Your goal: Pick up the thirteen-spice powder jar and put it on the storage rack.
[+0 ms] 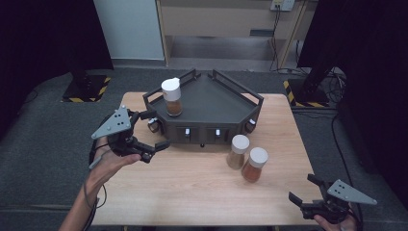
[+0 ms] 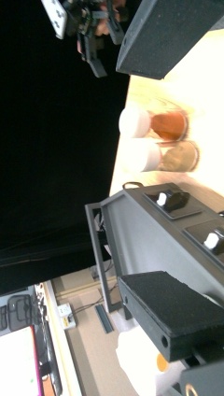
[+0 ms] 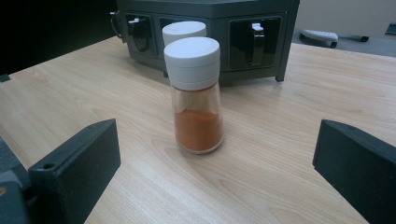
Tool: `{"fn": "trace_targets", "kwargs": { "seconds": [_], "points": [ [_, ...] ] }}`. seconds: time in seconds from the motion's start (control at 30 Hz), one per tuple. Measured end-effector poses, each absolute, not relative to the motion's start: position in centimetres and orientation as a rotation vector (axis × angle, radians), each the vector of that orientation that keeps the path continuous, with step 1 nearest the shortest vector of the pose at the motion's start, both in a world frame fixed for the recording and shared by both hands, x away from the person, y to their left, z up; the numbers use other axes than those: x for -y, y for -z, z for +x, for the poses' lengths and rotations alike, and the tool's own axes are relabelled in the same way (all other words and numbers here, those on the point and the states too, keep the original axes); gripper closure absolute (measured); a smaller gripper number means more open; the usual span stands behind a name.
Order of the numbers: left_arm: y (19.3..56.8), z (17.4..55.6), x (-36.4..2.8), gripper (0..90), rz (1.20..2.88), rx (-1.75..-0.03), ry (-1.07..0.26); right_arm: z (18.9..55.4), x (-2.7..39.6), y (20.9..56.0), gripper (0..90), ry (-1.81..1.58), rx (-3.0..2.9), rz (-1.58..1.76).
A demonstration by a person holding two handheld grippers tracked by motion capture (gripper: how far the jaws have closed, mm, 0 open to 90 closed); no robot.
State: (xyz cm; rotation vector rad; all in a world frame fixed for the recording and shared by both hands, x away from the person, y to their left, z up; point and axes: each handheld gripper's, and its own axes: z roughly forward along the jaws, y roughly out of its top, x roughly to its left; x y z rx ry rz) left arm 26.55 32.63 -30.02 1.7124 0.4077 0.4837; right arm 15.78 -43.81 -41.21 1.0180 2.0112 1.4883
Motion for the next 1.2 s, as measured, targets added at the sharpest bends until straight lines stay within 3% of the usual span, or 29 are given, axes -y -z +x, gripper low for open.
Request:
{"fn": "trace_targets", "kwargs": {
  "seconds": [1.2],
  "points": [
    [38.8, 22.3, -35.1, 0.0, 1.739, -0.540, -0.486, 15.7, 43.7, 41.1, 1.4, -1.476, -2.014, 1.017]
  ]
}}
